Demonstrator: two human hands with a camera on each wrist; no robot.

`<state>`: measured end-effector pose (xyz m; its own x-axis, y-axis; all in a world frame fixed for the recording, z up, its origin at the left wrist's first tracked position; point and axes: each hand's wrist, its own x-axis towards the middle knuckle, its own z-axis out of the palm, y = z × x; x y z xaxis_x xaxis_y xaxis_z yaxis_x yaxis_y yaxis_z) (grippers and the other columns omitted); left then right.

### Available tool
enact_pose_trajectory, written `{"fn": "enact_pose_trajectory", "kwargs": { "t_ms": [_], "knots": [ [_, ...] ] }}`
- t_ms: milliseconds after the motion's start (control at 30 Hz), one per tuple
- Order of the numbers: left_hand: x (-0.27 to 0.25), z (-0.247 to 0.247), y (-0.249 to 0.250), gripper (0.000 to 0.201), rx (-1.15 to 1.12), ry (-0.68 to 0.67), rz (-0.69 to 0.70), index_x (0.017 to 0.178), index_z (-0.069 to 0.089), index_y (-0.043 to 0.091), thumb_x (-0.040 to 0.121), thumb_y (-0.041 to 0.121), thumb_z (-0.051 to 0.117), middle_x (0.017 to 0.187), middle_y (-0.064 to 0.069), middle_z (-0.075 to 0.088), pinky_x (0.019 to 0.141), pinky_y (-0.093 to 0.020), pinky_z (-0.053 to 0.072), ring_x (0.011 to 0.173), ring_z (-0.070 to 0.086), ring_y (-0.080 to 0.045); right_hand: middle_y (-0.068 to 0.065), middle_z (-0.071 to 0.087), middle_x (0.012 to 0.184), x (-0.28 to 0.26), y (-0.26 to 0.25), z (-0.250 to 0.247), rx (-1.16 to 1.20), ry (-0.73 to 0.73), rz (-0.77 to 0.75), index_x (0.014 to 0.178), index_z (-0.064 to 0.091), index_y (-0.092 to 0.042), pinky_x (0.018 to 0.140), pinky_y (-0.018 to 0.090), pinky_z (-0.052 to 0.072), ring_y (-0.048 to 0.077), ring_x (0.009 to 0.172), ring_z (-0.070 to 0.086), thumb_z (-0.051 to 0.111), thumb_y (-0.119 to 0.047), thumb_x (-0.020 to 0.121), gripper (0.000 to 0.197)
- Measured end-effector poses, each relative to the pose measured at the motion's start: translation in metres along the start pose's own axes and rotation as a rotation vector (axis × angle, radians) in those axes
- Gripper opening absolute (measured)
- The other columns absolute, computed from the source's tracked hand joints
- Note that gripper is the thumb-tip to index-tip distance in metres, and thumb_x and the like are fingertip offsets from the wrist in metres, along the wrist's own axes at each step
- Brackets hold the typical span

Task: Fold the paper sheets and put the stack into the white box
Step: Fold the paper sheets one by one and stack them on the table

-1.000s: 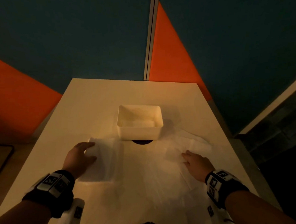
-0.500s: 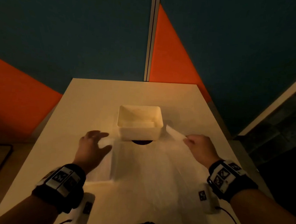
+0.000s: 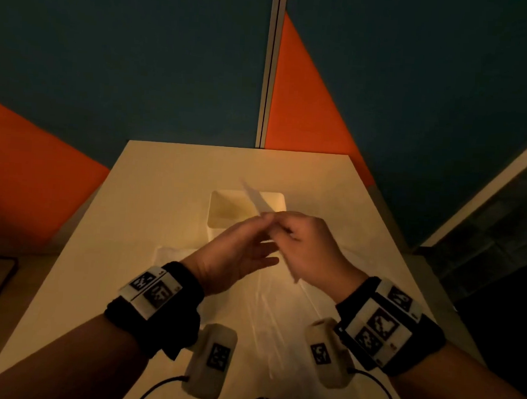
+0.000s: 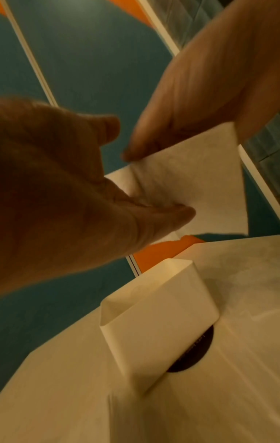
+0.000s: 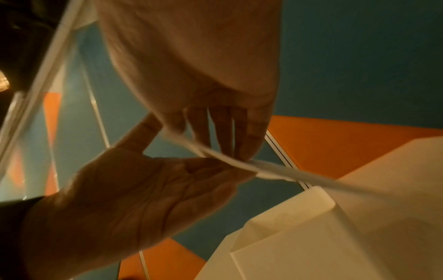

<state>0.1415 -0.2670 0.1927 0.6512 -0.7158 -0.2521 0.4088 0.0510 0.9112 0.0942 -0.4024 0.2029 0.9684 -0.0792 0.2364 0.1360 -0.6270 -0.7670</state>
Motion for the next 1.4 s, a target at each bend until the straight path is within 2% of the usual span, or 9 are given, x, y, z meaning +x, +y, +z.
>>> {"fn": "enact_pose_trajectory", "kwargs": {
  "t_ms": [100,200,367,567,767,1000,1100,1267,1400],
  "knots": [
    [0.002,-0.003,0.000,0.053,-0.079,0.042,0.055,0.126,0.053,0.000,0.092,0.040,0.047,0.124,-0.024,0.058,0.100,-0.041,0.044,0.113,0.057,-0.030,0.000,0.061,0.121,-0.001,0.000,0.003,-0.045,-0.192,-0.115,0.117,0.064,-0.015,0.096,0.037,0.046,0.014,0.112,0.057,0.044,-0.038,0.094,0.038],
    [0.005,-0.007,-0.001,0.033,-0.118,0.187,0.095,0.113,0.059,0.002,0.096,0.026,0.043,0.102,-0.016,0.066,0.076,-0.030,0.055,0.087,0.065,-0.022,0.001,0.051,0.137,-0.001,0.001,0.001,0.001,-0.251,-0.065,0.128,0.057,-0.011,0.109,0.027,0.035,0.010,0.128,0.045,0.051,-0.026,0.096,0.036],
    [0.002,-0.014,0.000,0.025,-0.136,0.262,0.139,0.104,0.064,0.005,0.097,0.016,0.043,0.090,-0.008,0.072,0.075,-0.030,0.055,0.080,0.068,-0.019,-0.007,0.062,0.113,0.003,0.006,-0.023,0.266,0.098,0.171,0.116,0.062,-0.018,0.084,0.013,0.046,0.001,0.100,0.057,0.059,-0.016,0.091,0.026],
    [-0.005,-0.016,0.007,0.026,-0.124,0.107,0.114,0.110,0.061,0.002,0.095,0.015,0.045,0.093,-0.010,0.070,0.073,-0.030,0.057,0.078,0.068,-0.020,0.013,0.067,0.104,-0.001,0.020,-0.041,0.597,-0.050,0.573,0.111,0.064,-0.009,0.089,0.043,0.048,0.026,0.096,0.062,0.056,-0.040,0.085,0.042],
    [-0.007,-0.015,0.007,0.037,-0.034,0.082,0.112,0.117,0.060,0.004,0.086,0.022,0.052,0.106,-0.014,0.067,0.087,-0.040,0.052,0.094,0.064,-0.026,0.010,0.070,0.101,-0.002,0.025,-0.036,0.777,-0.020,0.446,0.110,0.062,-0.004,0.079,0.032,0.056,0.020,0.090,0.067,0.056,0.000,0.084,0.027],
    [-0.009,-0.032,0.007,0.025,0.013,0.064,0.126,0.099,0.074,0.015,0.078,0.015,0.059,0.109,-0.009,0.070,0.086,-0.037,0.055,0.100,0.066,-0.026,0.007,0.071,0.104,-0.005,0.032,-0.041,0.833,-0.010,0.427,0.108,0.065,-0.011,0.083,0.034,0.055,0.019,0.093,0.067,0.052,0.003,0.087,0.029],
    [-0.014,-0.043,0.013,0.029,0.044,-0.044,0.097,0.104,0.072,0.014,0.075,0.017,0.071,0.109,-0.008,0.069,0.083,-0.031,0.055,0.099,0.065,-0.023,0.000,0.070,0.084,-0.006,0.032,-0.043,0.760,-0.016,0.429,0.082,0.070,-0.016,0.070,0.031,0.052,0.019,0.078,0.065,0.055,0.003,0.085,0.025],
    [-0.020,-0.049,0.023,0.062,0.131,-0.196,0.075,0.103,0.073,0.018,0.055,0.057,0.078,0.111,-0.003,0.068,0.088,-0.030,0.052,0.104,0.063,-0.022,-0.002,0.064,0.070,-0.006,0.030,-0.050,0.728,-0.141,0.428,0.051,0.066,-0.021,0.052,0.026,0.046,0.015,0.062,0.059,0.043,0.004,0.087,0.050],
    [-0.018,-0.039,0.023,0.035,0.202,-0.245,0.012,0.096,0.075,0.020,0.066,0.039,0.078,0.099,0.003,0.071,0.078,-0.022,0.052,0.091,0.067,-0.013,-0.001,0.063,0.069,-0.003,0.024,-0.047,0.615,-0.306,0.372,0.047,0.064,-0.021,0.051,0.023,0.047,0.014,0.063,0.058,0.044,0.007,0.086,0.052]
  ]
}}
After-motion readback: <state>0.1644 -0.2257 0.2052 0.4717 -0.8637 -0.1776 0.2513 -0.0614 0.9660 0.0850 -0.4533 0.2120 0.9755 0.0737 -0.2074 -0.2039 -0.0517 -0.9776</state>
